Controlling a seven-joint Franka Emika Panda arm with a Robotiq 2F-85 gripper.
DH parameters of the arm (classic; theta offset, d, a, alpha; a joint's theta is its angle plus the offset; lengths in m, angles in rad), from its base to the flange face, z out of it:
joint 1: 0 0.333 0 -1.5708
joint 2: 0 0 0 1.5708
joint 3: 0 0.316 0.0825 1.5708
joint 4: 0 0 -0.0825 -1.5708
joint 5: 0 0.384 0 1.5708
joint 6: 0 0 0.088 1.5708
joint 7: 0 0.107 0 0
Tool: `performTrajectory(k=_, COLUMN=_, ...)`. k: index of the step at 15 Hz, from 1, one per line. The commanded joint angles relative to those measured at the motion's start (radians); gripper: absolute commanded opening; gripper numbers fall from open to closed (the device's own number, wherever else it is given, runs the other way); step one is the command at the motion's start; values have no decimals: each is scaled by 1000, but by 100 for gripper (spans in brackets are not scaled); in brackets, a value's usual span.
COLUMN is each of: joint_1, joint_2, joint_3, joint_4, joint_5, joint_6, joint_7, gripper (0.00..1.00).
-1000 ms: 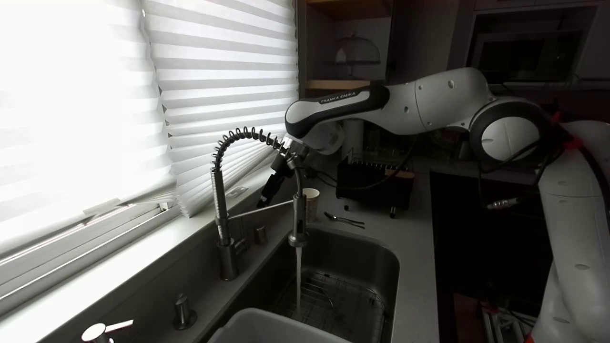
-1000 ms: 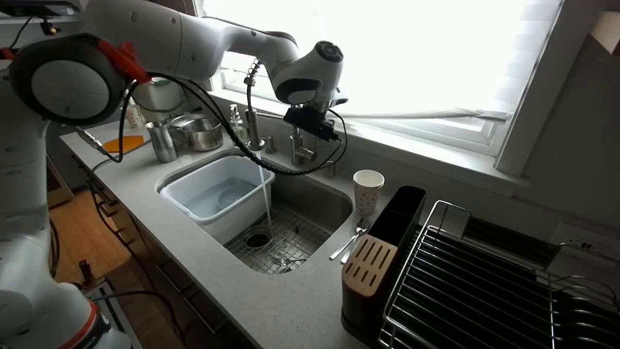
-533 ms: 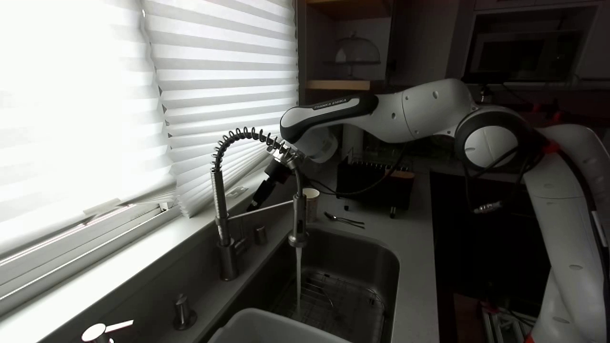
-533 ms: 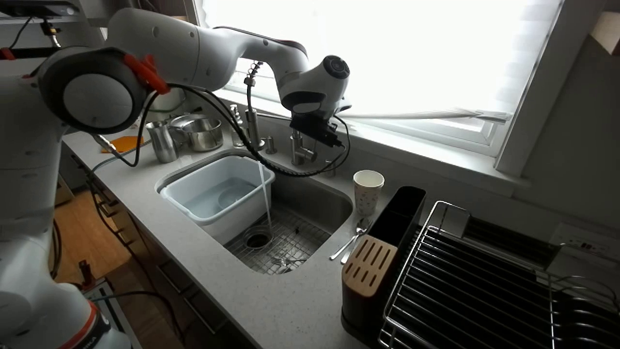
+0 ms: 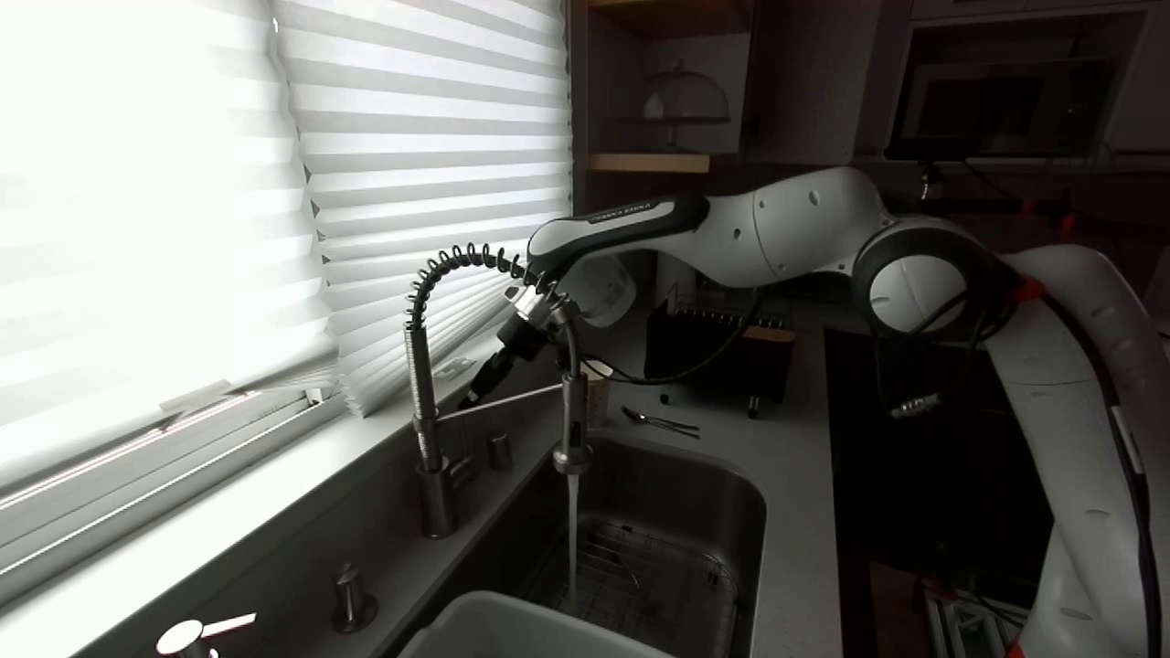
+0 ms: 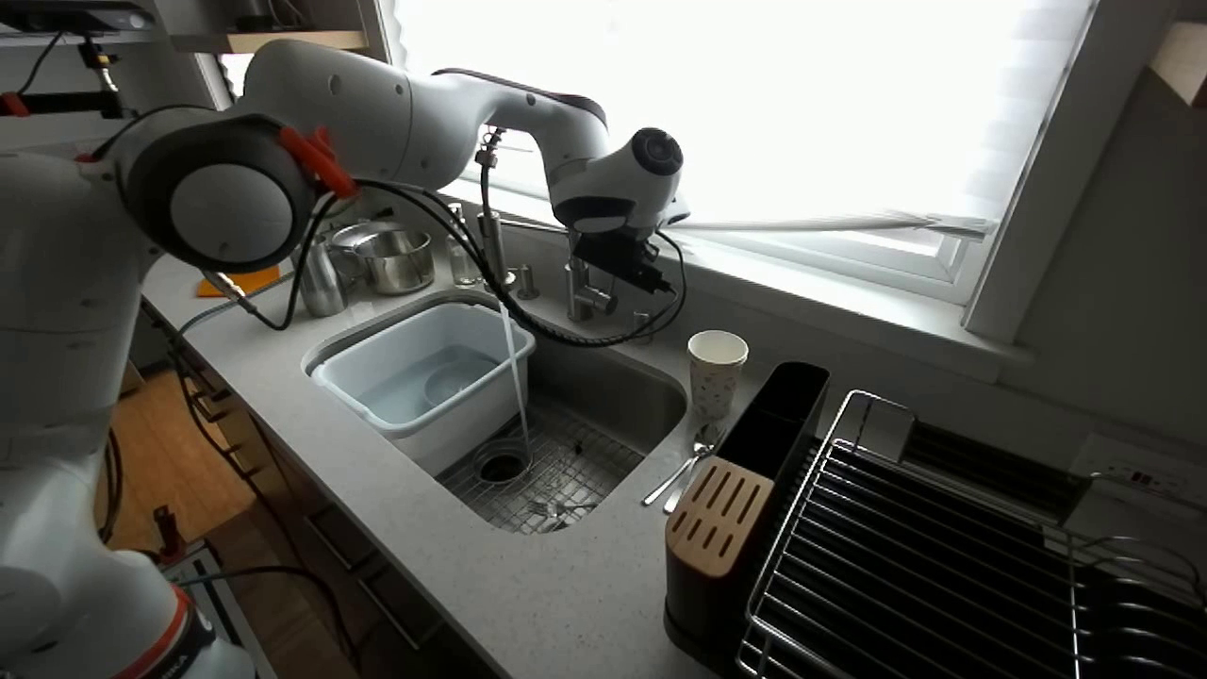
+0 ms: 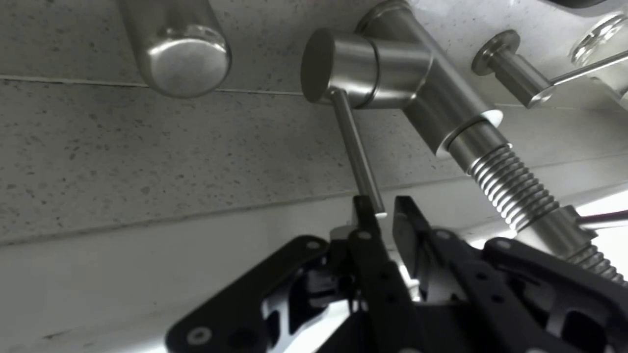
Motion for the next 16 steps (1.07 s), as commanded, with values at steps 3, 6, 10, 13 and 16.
performTrajectory(k=3, joint_1=-19, joint_2=46, joint_3=25, joint_4=41, joint_5=69, joint_6=-1, joint_7=-29, gripper=0)
performTrajectory(k=6, joint_1=-19, joint_2=55, joint_3=27, joint_4=48, joint_5=95, joint_6=-18, joint_7=-27, gripper=0)
performTrajectory(k=10, joint_1=-16, joint_2=61, joint_3=22, joint_4=53, joint_5=105, joint_6=-74, joint_7=-13, gripper=0)
performTrajectory(k=13, joint_1=-11, joint_2=73, joint_3=18, joint_4=66, joint_5=101, joint_6=-108, joint_7=-1, gripper=0)
performTrajectory(k=16, joint_1=-9, joint_2=81, joint_3=18, joint_4=74, joint_5=100, joint_6=-120, joint_7=1, gripper=0)
